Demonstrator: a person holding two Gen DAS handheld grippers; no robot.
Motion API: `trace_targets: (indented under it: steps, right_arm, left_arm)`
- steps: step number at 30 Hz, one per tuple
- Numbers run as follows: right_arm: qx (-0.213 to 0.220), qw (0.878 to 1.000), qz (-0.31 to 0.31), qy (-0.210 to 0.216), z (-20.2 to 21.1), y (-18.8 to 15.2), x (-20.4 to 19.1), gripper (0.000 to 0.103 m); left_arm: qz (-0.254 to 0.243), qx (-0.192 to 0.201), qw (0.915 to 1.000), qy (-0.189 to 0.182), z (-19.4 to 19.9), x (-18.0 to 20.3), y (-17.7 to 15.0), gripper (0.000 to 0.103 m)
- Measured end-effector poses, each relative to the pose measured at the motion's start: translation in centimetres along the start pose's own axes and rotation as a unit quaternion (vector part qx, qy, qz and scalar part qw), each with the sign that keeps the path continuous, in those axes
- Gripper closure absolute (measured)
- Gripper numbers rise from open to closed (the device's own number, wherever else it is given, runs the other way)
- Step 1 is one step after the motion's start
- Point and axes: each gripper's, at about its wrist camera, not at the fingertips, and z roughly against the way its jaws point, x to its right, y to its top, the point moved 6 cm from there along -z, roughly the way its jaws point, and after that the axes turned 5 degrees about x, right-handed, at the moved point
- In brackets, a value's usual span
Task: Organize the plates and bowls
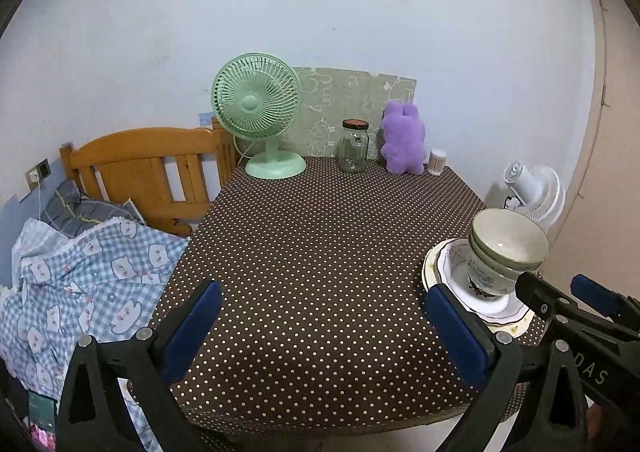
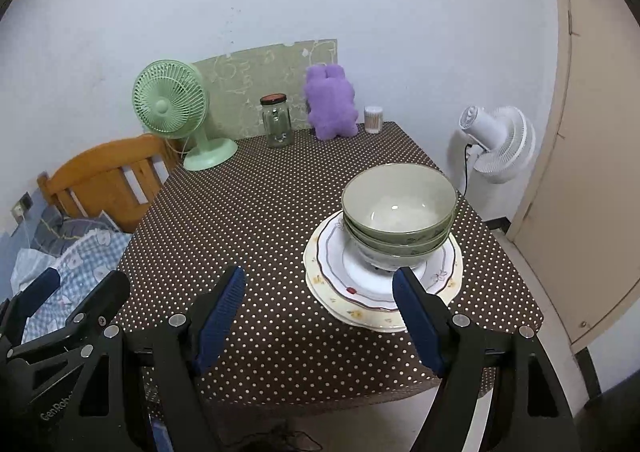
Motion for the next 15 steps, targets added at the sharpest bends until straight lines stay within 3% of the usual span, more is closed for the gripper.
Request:
trace_targets:
  steps: [15]
  right_arm:
    - [0.011, 1.000, 0.001, -0.007, 0.30, 0.00, 0.72, 0.021]
  left_arm:
    - [-0.010, 0.000, 0.9999, 0.005, 0.08, 0.52, -0.37, 0.000]
